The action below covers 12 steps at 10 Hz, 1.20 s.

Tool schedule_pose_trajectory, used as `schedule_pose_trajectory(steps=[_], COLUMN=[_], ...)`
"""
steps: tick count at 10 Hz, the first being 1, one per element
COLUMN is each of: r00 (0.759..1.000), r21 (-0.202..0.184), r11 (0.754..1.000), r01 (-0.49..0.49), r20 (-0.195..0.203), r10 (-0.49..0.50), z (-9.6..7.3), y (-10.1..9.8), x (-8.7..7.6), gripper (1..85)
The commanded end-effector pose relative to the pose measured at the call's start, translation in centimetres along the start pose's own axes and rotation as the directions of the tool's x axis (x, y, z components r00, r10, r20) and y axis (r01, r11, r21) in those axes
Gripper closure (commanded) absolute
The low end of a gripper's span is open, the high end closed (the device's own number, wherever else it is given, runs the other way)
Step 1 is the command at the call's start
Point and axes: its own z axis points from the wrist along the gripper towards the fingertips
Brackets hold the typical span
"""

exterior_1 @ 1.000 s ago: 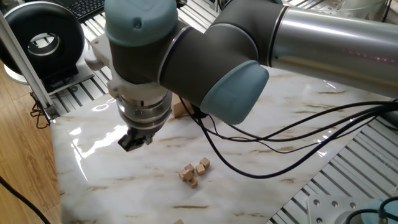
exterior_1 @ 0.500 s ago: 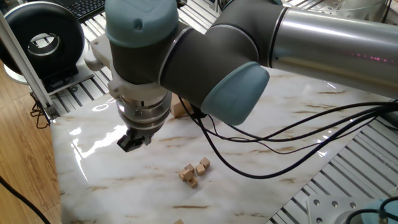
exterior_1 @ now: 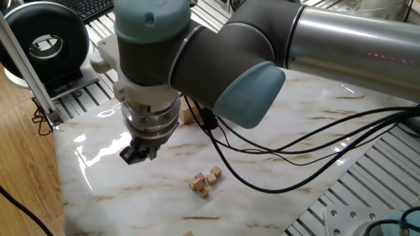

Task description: Stack the blocks into a pyramid shape

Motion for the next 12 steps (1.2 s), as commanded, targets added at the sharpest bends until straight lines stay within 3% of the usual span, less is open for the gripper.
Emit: schedule_pose_trajectory(steps=[1, 3, 8, 10, 12], r00=[0.999, 0.999, 1.0, 1.0, 1.0], r21=[0.014, 0.058, 0.06, 0.028, 0.037], r11=[1.0, 0.998, 0.998, 1.0, 0.999], r01=[-0.022, -0.023, 0.008, 0.006, -0.009], r20=[-0.044, -0.036, 0.026, 0.031, 0.021], r10=[0.023, 0.025, -0.009, -0.007, 0.008], z=[-1.7, -1.9, -0.3, -0.2, -0.4], y=[1.9, 3.6, 6.5, 7.0, 7.0], x=[2.4, 4.5, 8.8, 9.9, 11.0], gripper=[84.3, 84.3, 84.3, 84.3, 84.3])
